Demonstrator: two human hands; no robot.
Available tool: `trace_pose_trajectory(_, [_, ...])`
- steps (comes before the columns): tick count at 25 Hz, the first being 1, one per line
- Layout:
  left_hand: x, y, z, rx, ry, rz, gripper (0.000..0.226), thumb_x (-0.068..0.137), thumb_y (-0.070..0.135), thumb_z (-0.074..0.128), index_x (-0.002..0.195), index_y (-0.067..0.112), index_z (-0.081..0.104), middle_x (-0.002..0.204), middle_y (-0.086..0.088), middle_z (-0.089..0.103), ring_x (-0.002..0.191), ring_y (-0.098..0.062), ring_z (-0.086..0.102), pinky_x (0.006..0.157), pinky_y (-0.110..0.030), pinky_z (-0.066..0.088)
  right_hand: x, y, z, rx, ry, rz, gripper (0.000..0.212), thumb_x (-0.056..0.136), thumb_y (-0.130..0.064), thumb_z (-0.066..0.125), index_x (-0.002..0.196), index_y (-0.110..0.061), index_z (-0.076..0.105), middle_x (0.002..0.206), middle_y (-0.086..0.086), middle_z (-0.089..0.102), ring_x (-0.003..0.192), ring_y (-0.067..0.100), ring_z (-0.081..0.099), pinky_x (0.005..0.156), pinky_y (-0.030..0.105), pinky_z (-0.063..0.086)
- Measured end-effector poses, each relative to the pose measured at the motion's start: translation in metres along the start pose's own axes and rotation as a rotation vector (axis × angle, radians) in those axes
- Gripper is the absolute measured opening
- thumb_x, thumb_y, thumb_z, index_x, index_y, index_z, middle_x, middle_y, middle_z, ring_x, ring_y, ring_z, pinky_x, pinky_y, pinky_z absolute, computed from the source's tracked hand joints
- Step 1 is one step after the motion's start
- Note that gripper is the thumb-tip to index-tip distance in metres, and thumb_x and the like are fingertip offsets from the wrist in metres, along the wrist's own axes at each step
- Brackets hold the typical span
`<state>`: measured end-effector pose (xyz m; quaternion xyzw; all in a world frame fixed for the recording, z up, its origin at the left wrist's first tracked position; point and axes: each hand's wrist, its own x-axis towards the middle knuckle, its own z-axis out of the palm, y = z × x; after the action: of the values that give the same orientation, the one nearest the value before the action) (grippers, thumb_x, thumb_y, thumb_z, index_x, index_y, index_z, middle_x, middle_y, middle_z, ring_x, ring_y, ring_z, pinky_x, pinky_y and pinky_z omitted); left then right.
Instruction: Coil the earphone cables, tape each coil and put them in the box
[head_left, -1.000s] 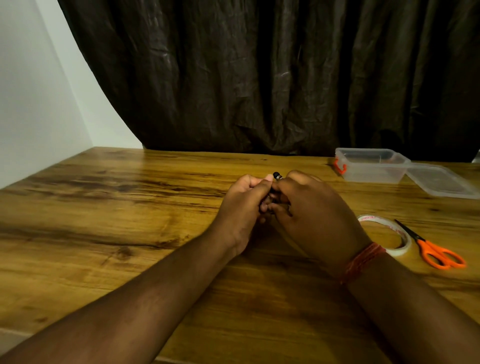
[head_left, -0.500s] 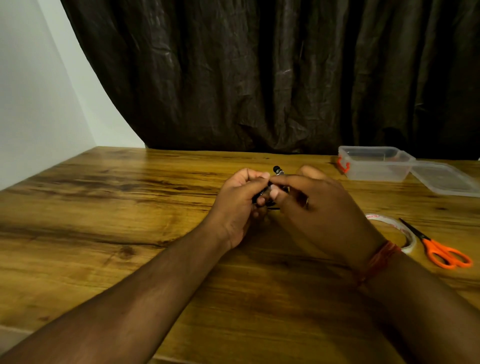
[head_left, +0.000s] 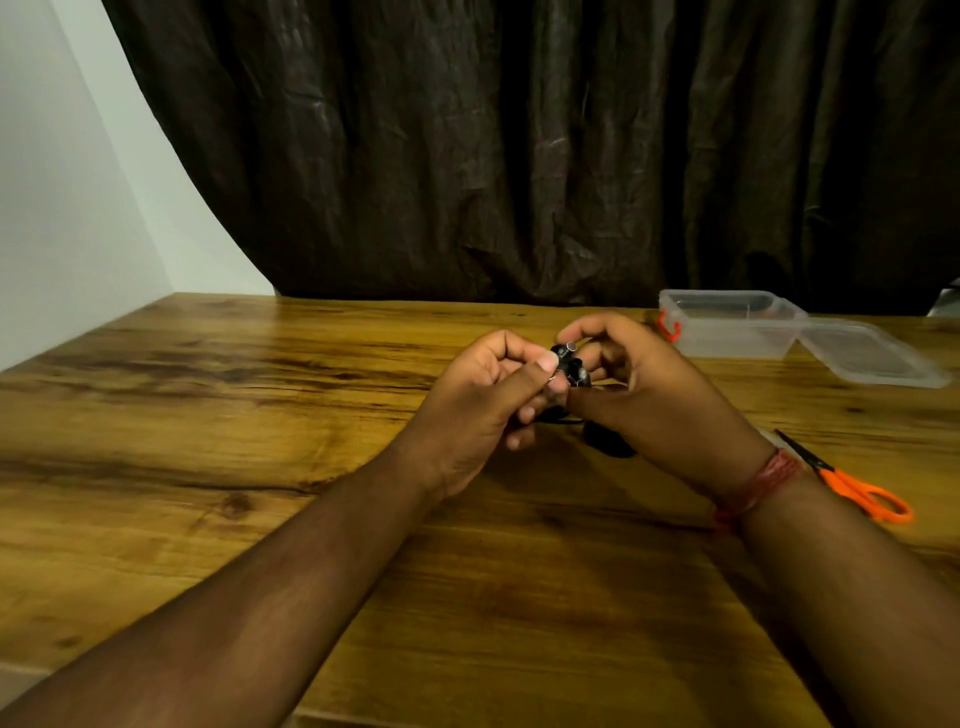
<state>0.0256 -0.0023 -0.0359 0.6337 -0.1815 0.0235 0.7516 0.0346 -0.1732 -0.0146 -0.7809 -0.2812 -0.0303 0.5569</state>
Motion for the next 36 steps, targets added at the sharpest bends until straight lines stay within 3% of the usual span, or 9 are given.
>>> trace_pose_trajectory(5, [-0.002, 0.003, 0.0, -0.032, -0.037, -0.028, 0.003, 0.093, 0.015, 0.059, 0.092, 0.017, 0.056, 0.077, 0.0, 0.067, 0.054, -0.005, 0.049, 0.039, -0.019, 0.035, 0.001, -0.002, 0.0, 0.015, 0.03, -0.001, 0.036, 0.084, 0.005, 0.065, 0.114, -0.014, 0.057, 0.097, 0.023, 0.062, 0.082, 0.034, 0.056, 0.074, 0.053, 0.049])
trace_pose_trajectory(11, [-0.002, 0.004, 0.001, 0.01, -0.006, 0.02, 0.006, 0.096, 0.008, 0.055, 0.095, 0.014, 0.054, 0.074, 0.001, 0.065, 0.054, -0.007, 0.051, 0.039, -0.021, 0.038, 0.004, 0.004, 0.001, 0.221, 0.019, -0.003, 0.04, 0.084, 0.013, 0.061, 0.117, -0.009, 0.056, 0.093, 0.019, 0.061, 0.088, 0.027, 0.06, 0.08, 0.037, 0.048])
trace_pose_trajectory(17, [-0.002, 0.005, 0.006, 0.041, 0.008, 0.055, 0.006, 0.099, 0.008, 0.049, 0.097, 0.012, 0.052, 0.073, 0.004, 0.062, 0.055, -0.006, 0.051, 0.04, -0.022, 0.041, 0.005, 0.006, 0.002, 0.296, 0.039, 0.008, 0.039, 0.085, 0.01, 0.061, 0.117, -0.013, 0.056, 0.096, 0.027, 0.056, 0.09, 0.035, 0.056, 0.089, 0.055, 0.046])
trace_pose_trajectory(19, [-0.002, 0.005, 0.006, 0.065, 0.03, 0.068, 0.006, 0.1, 0.008, 0.048, 0.097, 0.012, 0.051, 0.073, 0.005, 0.062, 0.054, -0.005, 0.05, 0.039, -0.021, 0.04, 0.003, 0.005, 0.004, 0.28, 0.051, 0.012, 0.039, 0.085, 0.009, 0.061, 0.116, -0.015, 0.055, 0.103, 0.028, 0.057, 0.093, 0.031, 0.06, 0.088, 0.049, 0.05])
trace_pose_trajectory(23, [0.0, 0.001, 0.006, 0.144, 0.08, 0.078, 0.006, 0.1, 0.012, 0.049, 0.097, 0.015, 0.052, 0.071, 0.008, 0.06, 0.055, -0.003, 0.049, 0.04, -0.02, 0.039, -0.001, 0.003, 0.011, -0.058, 0.338, -0.147, 0.023, 0.082, -0.018, 0.068, 0.098, -0.026, 0.054, 0.1, 0.004, 0.053, 0.083, 0.008, 0.053, 0.07, 0.021, 0.049])
trace_pose_trajectory(25, [0.001, -0.002, 0.005, 0.161, 0.071, 0.091, 0.005, 0.099, 0.014, 0.051, 0.096, 0.017, 0.052, 0.067, 0.011, 0.058, 0.055, -0.003, 0.049, 0.041, -0.021, 0.039, -0.002, 0.004, 0.013, -0.127, 0.33, -0.181, 0.022, 0.081, -0.031, 0.07, 0.096, -0.028, 0.054, 0.096, -0.002, 0.053, 0.084, 0.009, 0.054, 0.07, 0.022, 0.05])
trace_pose_trajectory(30, [0.003, -0.005, 0.003, 0.161, 0.018, 0.101, 0.006, 0.096, 0.021, 0.051, 0.092, 0.025, 0.054, 0.071, 0.011, 0.06, 0.056, -0.002, 0.05, 0.041, -0.02, 0.04, 0.001, 0.004, 0.008, -0.056, 0.243, -0.151, 0.035, 0.081, -0.01, 0.073, 0.101, -0.032, 0.055, 0.106, -0.005, 0.055, 0.098, 0.008, 0.057, 0.081, 0.029, 0.054])
trace_pose_trajectory(33, [0.002, -0.006, 0.002, 0.191, 0.021, 0.122, 0.007, 0.094, 0.026, 0.051, 0.09, 0.03, 0.055, 0.074, 0.012, 0.06, 0.057, -0.003, 0.05, 0.041, -0.021, 0.04, -0.002, 0.001, 0.006, -0.379, 0.374, -0.338, 0.018, 0.081, -0.013, 0.073, 0.091, -0.019, 0.06, 0.097, -0.001, 0.052, 0.087, 0.015, 0.056, 0.076, 0.031, 0.052])
trace_pose_trajectory(36, [0.002, -0.007, 0.0, 0.268, 0.021, 0.149, 0.006, 0.095, 0.029, 0.05, 0.09, 0.03, 0.055, 0.075, 0.008, 0.058, 0.058, -0.004, 0.051, 0.043, -0.025, 0.043, -0.004, -0.002, 0.013, -0.43, 0.339, -0.296, 0.007, 0.083, -0.015, 0.07, 0.086, -0.017, 0.065, 0.088, -0.008, 0.054, 0.081, 0.01, 0.056, 0.072, 0.026, 0.049])
